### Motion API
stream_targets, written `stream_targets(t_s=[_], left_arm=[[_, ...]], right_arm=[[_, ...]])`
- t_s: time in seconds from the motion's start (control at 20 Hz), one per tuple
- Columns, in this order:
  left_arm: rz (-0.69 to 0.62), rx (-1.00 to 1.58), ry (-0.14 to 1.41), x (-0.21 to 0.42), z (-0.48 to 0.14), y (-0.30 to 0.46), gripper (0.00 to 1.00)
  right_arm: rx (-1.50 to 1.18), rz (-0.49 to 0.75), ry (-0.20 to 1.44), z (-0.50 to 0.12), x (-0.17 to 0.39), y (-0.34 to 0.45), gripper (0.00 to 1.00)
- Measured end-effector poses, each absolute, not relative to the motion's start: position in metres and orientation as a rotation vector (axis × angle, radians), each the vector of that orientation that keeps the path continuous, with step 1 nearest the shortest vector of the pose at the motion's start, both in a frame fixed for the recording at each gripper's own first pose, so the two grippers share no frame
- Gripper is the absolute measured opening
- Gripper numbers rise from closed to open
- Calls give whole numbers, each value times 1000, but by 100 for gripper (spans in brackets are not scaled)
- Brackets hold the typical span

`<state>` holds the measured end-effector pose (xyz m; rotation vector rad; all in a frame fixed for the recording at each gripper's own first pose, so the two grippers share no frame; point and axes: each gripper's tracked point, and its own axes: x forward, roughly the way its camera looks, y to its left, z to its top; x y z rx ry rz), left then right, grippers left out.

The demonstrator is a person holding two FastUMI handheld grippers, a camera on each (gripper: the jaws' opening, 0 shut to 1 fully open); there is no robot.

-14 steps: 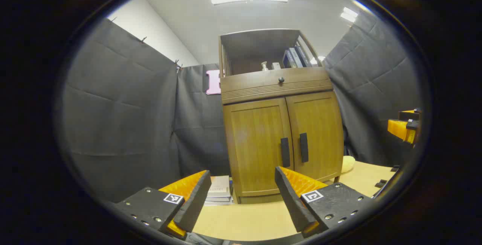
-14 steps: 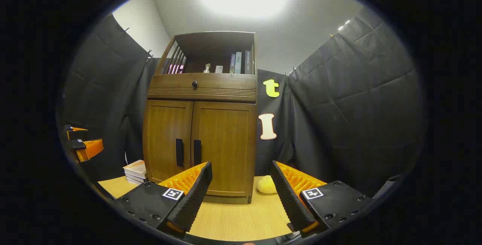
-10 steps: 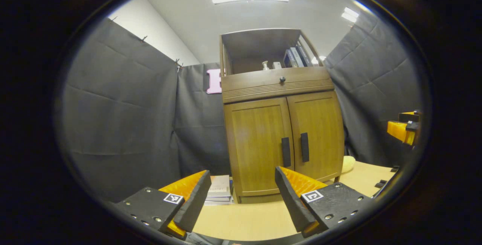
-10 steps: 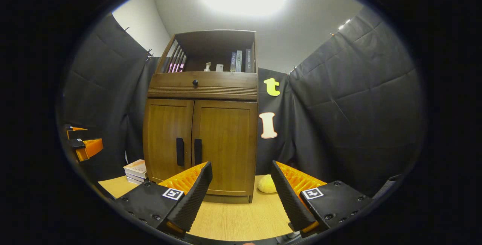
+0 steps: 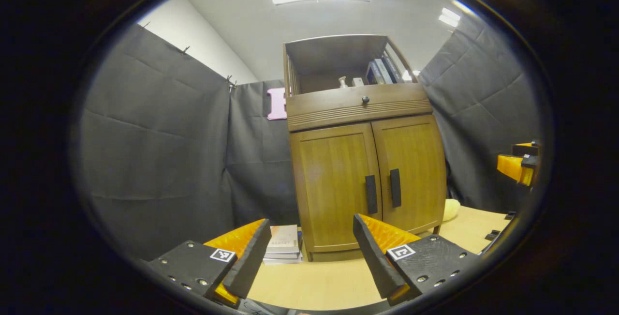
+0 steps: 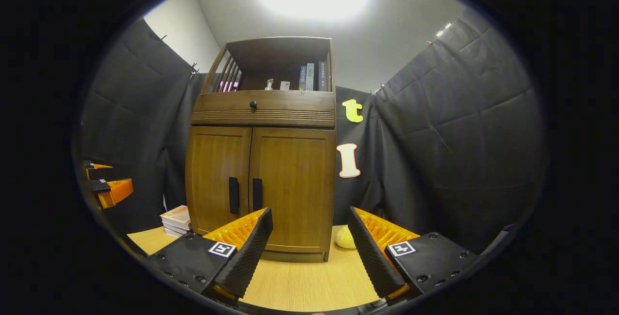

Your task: Open the right door of the double-door shoe cabinet with the right hand, and open the left door with the left hand.

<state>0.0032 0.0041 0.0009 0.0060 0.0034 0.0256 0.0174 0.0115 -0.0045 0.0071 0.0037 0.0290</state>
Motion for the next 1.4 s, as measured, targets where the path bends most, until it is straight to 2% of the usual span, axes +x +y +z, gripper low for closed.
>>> stream_targets(t_s=[0.1, 0.15, 0.6, 0.65, 0.75, 1.35, 1.4], left_arm=[[31, 6, 5, 5, 0, 5, 98], [35, 6, 7, 5, 0, 5, 100], [69, 21, 20, 10, -3, 10, 100], [73, 19, 22, 10, -4, 10, 100], [86, 15, 26, 11, -5, 12, 100], [182, 16, 79, 16, -19, 24, 100], [190, 16, 85, 17, -20, 25, 100]], right_arm=[[7, 37, 8, -6, 25, 15, 98], [12, 43, 11, -7, 30, 18, 98], [70, 114, 16, -6, 100, 58, 98], [73, 120, 17, -6, 110, 62, 95], [81, 133, 17, -8, 127, 70, 98], [79, 202, 76, -48, 237, 127, 99], [80, 207, 84, -55, 246, 132, 95]])
